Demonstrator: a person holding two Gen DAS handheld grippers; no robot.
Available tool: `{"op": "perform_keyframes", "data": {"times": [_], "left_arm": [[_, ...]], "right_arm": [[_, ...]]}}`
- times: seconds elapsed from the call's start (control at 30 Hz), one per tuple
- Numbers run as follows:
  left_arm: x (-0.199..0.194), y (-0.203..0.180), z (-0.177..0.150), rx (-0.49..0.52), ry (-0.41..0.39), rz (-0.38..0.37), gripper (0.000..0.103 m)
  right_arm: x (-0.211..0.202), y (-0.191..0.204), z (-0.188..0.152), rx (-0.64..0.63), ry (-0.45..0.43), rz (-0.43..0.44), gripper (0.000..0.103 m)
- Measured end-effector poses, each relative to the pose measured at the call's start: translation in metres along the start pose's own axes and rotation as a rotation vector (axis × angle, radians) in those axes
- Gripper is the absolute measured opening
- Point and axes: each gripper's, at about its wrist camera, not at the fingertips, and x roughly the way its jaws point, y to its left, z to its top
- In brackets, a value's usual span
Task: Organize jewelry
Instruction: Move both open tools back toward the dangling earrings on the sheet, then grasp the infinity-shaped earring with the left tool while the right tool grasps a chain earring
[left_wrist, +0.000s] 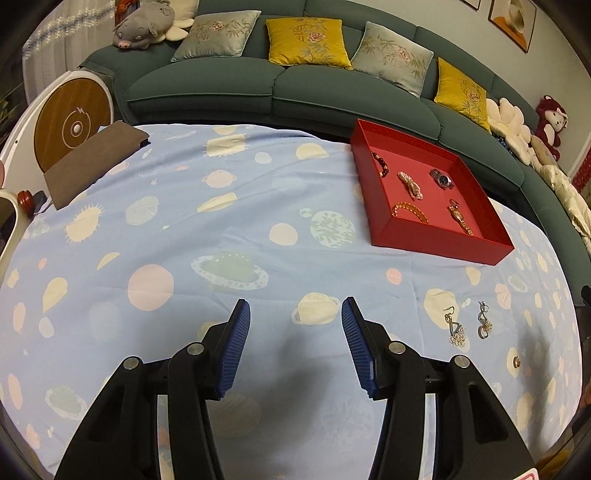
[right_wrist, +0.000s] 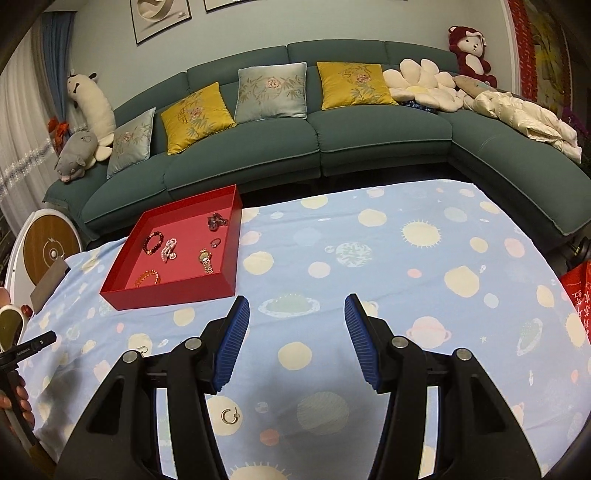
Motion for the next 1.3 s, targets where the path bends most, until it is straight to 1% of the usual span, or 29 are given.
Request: {"op": "perform_keyframes", "data": {"times": [0.1,0.33,0.43,0.53,0.63,0.77,0.87,0.93,1.0,1.07,1.17,1.23,1.3], "left_arm": [[0.003,-0.008,-0.004,0.016,0.012,-0.017,0.05],[0.012,-0.034,-0.013,0.07,0.044,-0.044,0.05],[0.014,-0.045,-0.016,0.092,0.052,-0.057,0.05],[0.017,-0.054,-0.018,0.107,0.063,-0.069,0.05],[0.021,-0.06,-0.021,0.121,0.077,-0.078,0.05],[0.025,-0.065,-0.024,0.132,0.09,-0.087,0.05],[0.026,-0.068,-0.024,0.132,0.094,-0.094,0.05],[0.026,-0.07,-0.025,0.132,0.096,-0.099,0.05],[0.025,-0.072,-0.025,0.135,0.095,-0.103,0.05],[0.025,-0.074,-0.025,0.141,0.094,-0.105,0.05],[0.027,-0.077,-0.026,0.142,0.105,-0.108,0.05],[0.029,-0.08,-0.027,0.143,0.111,-0.117,0.05],[0.031,-0.083,-0.026,0.14,0.122,-0.131,0.05]], "right_arm": [[0.01,0.016,-0.007,-0.037,0.034,0.022,0.052],[0.049,0.088,-0.042,-0.211,0.163,0.119,0.052],[0.063,0.115,-0.055,-0.274,0.196,0.147,0.052],[0.076,0.132,-0.063,-0.315,0.216,0.154,0.052],[0.086,0.139,-0.067,-0.329,0.239,0.158,0.052],[0.095,0.146,-0.071,-0.354,0.257,0.155,0.045],[0.1,0.145,-0.074,-0.35,0.262,0.153,0.044],[0.104,0.144,-0.074,-0.344,0.271,0.153,0.039],[0.105,0.144,-0.075,-0.347,0.275,0.154,0.028],[0.104,0.145,-0.075,-0.355,0.293,0.169,0.021],[0.099,0.148,-0.079,-0.378,0.321,0.182,0.02],[0.094,0.151,-0.083,-0.405,0.355,0.199,0.02],[0.088,0.15,-0.085,-0.399,0.369,0.211,0.021]]}}
